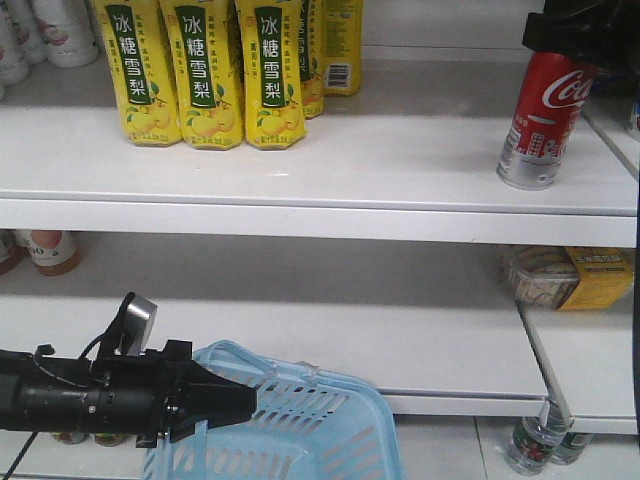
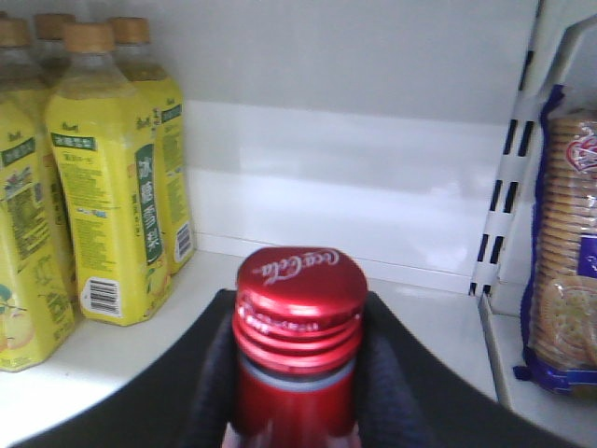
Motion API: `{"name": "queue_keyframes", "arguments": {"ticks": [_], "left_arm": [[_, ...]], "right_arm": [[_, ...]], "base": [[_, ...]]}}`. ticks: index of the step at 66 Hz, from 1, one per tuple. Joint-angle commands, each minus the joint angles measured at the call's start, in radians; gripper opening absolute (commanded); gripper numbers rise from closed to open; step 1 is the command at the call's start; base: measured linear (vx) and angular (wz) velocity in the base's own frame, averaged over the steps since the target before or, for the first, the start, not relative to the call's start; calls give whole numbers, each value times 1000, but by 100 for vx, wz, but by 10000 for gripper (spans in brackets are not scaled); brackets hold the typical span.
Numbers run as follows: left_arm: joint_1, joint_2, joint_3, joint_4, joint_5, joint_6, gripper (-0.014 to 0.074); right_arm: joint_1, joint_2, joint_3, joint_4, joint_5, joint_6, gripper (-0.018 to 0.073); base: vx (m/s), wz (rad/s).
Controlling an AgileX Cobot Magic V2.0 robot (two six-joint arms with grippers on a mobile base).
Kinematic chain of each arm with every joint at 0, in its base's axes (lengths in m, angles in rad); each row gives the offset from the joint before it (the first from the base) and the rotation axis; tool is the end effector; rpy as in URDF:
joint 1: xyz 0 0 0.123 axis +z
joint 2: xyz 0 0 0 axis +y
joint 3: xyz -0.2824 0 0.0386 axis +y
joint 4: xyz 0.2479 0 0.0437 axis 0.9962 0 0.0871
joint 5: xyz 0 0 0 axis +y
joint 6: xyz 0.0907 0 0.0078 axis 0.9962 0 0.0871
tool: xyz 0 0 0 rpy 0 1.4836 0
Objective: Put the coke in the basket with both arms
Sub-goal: 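Close the right gripper around the Coca-Cola bottle neck, then lift the bottle off the shelf and pull it back with the right gripper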
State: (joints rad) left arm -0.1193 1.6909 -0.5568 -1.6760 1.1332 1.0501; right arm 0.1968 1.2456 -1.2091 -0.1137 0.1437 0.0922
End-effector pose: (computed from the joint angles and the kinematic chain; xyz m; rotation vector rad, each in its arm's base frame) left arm 0.2319 -0.1104 0.1636 -0.2012 2.4406 -1.7475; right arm 0.2811 0.0545 0.4291 -0.1681 1.6558 0.1203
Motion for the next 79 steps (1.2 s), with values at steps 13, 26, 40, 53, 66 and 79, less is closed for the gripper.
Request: {"name": "queue_keyframes", "arguments": {"ticks": [13,26,40,53,66,79], "left_arm": [[-4,-44,-19,-97,100,7,-6],[-4,-44,-19,-97,100,7,-6],[-4,-44,-19,-97,100,7,-6],[-4,-44,-19,-97,100,7,-6],[-4,-44,-19,-97,100,7,-6],[-4,-44,-19,-97,100,7,-6]], "right_arm": [[7,-74,-36,6,-35,-7,-9],[26,-172,-36,5,18,-10,-6],[145,-295,-36,6,134,-28,-5],[309,-327,-30,20,342,-69,-5],[459,-325,78,43,386,-55,-5],[568,-266,254,89,314,-56,-5]], "base": [[0,0],[0,0],[0,0],[0,0],[0,0],[0,0]]}}
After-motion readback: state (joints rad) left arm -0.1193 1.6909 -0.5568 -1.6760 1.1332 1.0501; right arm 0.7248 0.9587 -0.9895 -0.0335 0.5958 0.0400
